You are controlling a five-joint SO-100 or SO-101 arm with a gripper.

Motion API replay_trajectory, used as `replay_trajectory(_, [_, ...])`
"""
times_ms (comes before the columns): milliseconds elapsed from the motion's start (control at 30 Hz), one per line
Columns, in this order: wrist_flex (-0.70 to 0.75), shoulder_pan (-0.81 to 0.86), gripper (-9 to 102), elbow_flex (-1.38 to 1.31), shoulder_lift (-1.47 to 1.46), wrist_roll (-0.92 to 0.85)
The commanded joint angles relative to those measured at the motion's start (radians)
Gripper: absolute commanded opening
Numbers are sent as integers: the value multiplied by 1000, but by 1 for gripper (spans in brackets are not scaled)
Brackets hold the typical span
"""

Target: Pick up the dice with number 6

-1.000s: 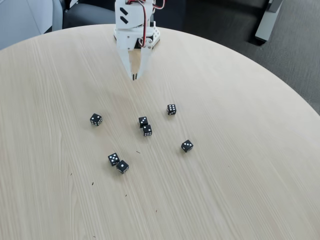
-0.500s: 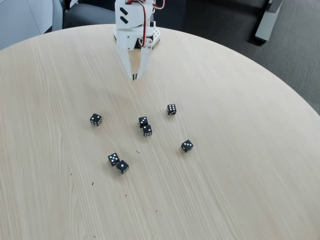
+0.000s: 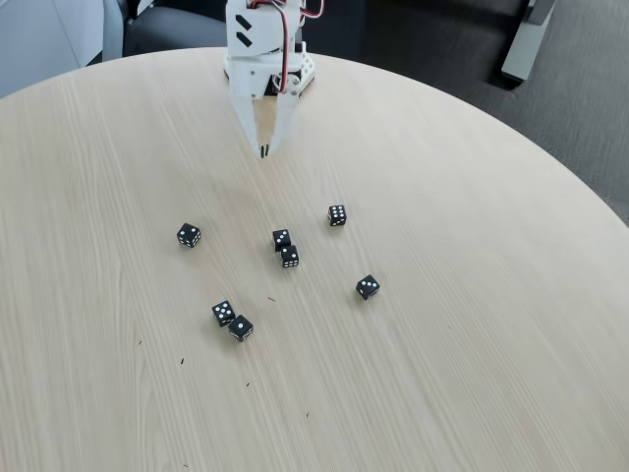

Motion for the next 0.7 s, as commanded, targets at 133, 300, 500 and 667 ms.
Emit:
replay_trajectory(133, [-17, -6, 1, -141, -176, 84])
replay_trajectory(300, [-15, -8, 4, -413, -492, 224])
replay_trajectory(500, [20, -8, 8, -810, -873, 442])
replay_trajectory(667, [133, -9, 14, -999, -1140, 515])
